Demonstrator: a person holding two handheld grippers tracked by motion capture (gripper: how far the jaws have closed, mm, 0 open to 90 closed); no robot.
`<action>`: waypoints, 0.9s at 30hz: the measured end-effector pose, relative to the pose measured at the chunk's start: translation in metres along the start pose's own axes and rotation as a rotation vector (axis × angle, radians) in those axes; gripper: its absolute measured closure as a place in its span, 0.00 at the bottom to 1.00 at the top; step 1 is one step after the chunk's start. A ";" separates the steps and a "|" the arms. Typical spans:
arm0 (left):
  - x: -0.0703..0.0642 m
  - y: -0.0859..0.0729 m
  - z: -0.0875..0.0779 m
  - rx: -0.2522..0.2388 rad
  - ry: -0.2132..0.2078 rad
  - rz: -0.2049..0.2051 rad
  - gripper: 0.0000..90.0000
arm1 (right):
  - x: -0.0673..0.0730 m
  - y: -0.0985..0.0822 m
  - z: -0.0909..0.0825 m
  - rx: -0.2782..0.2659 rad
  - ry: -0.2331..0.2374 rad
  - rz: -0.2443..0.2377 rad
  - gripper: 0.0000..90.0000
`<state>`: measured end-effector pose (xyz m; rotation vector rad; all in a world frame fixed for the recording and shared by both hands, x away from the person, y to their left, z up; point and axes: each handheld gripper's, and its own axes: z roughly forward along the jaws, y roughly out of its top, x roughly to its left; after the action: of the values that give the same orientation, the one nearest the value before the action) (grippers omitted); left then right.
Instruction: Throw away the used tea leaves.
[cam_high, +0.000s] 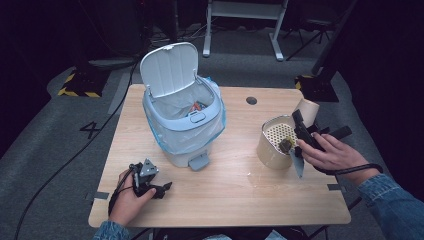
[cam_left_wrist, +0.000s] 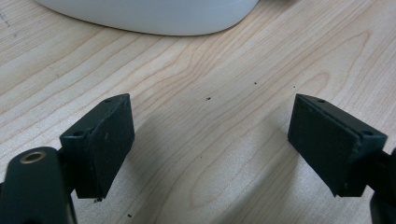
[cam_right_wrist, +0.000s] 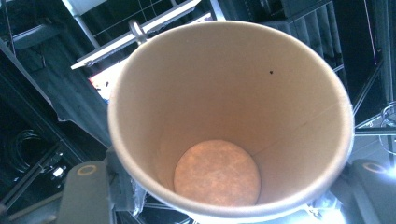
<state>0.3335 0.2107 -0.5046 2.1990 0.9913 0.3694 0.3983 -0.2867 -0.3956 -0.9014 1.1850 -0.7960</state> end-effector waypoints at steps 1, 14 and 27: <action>0.000 0.000 0.000 0.000 0.000 0.001 0.17 | 0.000 0.000 0.001 -0.008 0.011 -0.006 0.35; 0.000 0.000 0.000 -0.002 0.000 -0.002 0.17 | -0.003 -0.017 0.008 -0.118 0.116 0.342 0.34; 0.000 -0.001 -0.001 0.000 0.003 0.003 0.17 | 0.005 -0.065 0.030 -0.446 0.433 1.260 0.33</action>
<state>0.3325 0.2114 -0.5045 2.2007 0.9901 0.3744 0.4251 -0.3151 -0.3351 -0.1591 2.0007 0.3447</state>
